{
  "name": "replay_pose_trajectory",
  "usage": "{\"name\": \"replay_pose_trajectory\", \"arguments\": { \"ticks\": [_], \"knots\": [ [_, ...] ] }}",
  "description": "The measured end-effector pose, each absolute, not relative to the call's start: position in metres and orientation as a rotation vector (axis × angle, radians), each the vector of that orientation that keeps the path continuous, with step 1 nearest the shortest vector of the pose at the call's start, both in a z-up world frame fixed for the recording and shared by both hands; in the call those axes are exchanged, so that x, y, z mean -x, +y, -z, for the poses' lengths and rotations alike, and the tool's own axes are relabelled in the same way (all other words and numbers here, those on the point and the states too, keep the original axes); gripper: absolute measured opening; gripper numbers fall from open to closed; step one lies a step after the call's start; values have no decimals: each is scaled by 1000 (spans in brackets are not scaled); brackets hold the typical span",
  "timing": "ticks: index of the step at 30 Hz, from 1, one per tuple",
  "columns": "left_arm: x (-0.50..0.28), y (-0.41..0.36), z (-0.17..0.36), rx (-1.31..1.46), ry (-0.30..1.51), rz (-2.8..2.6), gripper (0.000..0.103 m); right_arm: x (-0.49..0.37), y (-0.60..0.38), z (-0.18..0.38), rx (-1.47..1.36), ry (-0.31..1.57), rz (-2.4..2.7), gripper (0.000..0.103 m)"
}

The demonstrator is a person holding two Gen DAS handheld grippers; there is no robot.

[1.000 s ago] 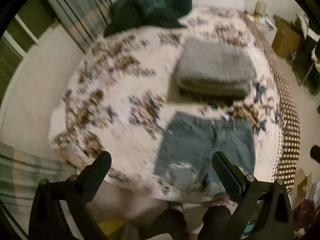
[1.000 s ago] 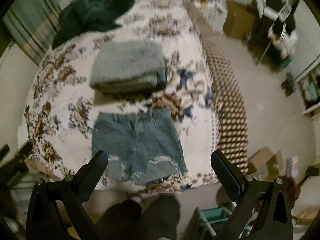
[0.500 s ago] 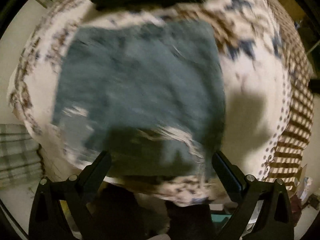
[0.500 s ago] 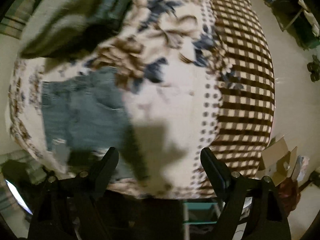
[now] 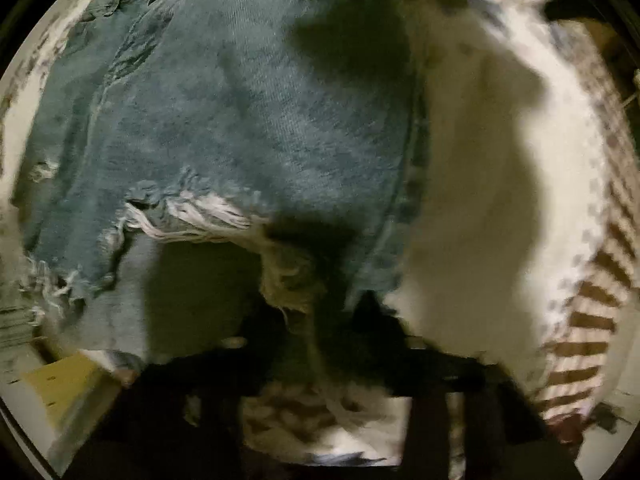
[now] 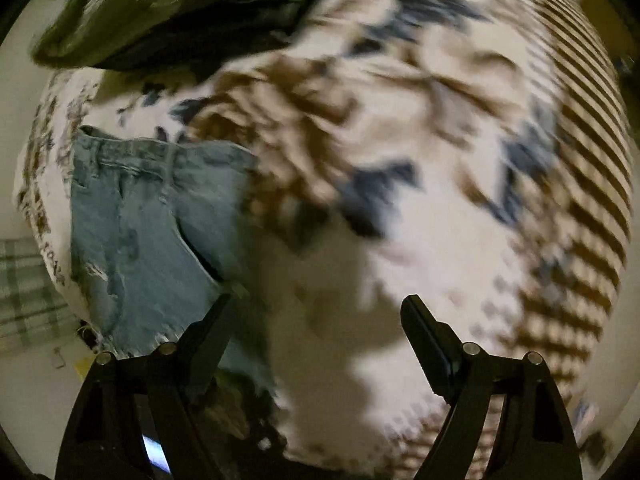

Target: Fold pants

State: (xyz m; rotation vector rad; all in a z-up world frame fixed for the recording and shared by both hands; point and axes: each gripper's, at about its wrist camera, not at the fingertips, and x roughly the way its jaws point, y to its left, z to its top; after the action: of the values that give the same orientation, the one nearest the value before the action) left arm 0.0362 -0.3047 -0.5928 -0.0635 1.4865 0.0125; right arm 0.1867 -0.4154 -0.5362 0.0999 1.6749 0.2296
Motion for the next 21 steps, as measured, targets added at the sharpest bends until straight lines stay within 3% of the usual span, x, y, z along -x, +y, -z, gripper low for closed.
{"name": "replay_pose_trajectory", "arguments": {
  "ticks": [2,5,6,7,9,11,21],
  "knots": [
    [-34,-298,588,88,1453,3,12,-199,-397,547,-106,1672,-257,86],
    [-34,-280,582,144,1428,21,6,-215,-378,572,-171,1712,-273,86],
    [-34,-276,580,157,1421,24,6,-217,-377,578,-202,1719,-270,78],
    [-31,-270,576,169,1410,24,5,-219,-375,582,-234,1720,-271,50],
    [-30,-256,565,192,1386,31,4,-220,-371,582,-228,1713,-257,17],
    [-29,-242,548,212,1357,33,4,-217,-370,574,-226,1696,-234,9],
    [1,-141,468,348,1213,-10,4,-217,-320,475,-185,1615,-225,5]
  ]
}}
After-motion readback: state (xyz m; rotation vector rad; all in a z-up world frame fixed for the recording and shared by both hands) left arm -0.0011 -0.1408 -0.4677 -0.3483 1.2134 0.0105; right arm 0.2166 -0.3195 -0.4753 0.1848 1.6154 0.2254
